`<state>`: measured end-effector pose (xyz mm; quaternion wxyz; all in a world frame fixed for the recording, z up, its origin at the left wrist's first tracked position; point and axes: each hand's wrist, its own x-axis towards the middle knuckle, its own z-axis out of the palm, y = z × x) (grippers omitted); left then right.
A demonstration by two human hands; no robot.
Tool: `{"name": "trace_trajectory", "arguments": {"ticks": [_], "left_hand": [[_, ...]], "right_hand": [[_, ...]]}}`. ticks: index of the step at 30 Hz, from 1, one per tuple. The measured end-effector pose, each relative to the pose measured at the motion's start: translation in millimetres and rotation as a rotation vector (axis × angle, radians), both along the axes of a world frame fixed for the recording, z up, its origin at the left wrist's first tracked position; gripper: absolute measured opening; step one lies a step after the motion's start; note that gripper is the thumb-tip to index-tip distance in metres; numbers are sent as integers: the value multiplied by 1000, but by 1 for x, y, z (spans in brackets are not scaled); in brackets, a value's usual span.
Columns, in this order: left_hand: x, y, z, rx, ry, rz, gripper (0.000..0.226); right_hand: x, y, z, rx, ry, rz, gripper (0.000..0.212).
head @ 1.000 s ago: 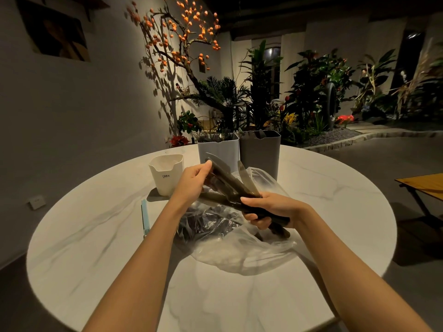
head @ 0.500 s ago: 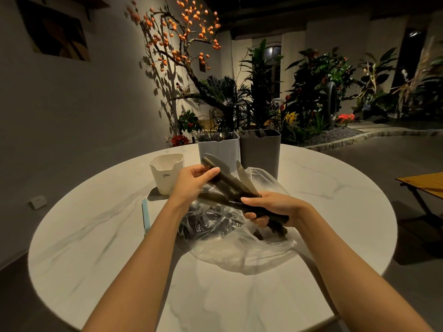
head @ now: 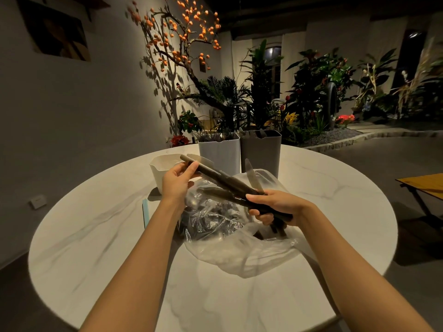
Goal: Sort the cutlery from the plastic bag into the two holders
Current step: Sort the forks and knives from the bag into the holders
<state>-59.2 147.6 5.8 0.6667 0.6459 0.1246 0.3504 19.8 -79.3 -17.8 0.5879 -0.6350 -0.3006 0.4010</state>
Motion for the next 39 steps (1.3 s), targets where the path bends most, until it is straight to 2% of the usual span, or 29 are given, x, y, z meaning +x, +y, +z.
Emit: {"name": "trace_trajectory", "arguments": {"ticks": [6, 9, 21, 31, 34, 36, 39], "left_hand": [[1, 2, -3, -43, 30, -51, 15], [1, -1, -5, 15, 56, -109, 6], [1, 2, -7, 190, 88, -193, 4], [3, 1, -5, 46, 64, -95, 20], [4, 5, -5, -2, 58, -75, 30], [2, 6, -6, 70, 70, -57, 35], [0, 10, -6, 253, 55, -30, 30]], "right_hand": [[1, -1, -1, 23, 41, -39, 31], [1, -1, -1, 20, 48, -28, 36], [-2, -2, 0, -6, 96, -45, 35], [1, -2, -1, 7, 101, -74, 35], [3, -3, -2, 16, 96, -85, 34], [3, -3, -2, 12, 89, -85, 33], [2, -4, 0, 7, 78, -92, 33]]}}
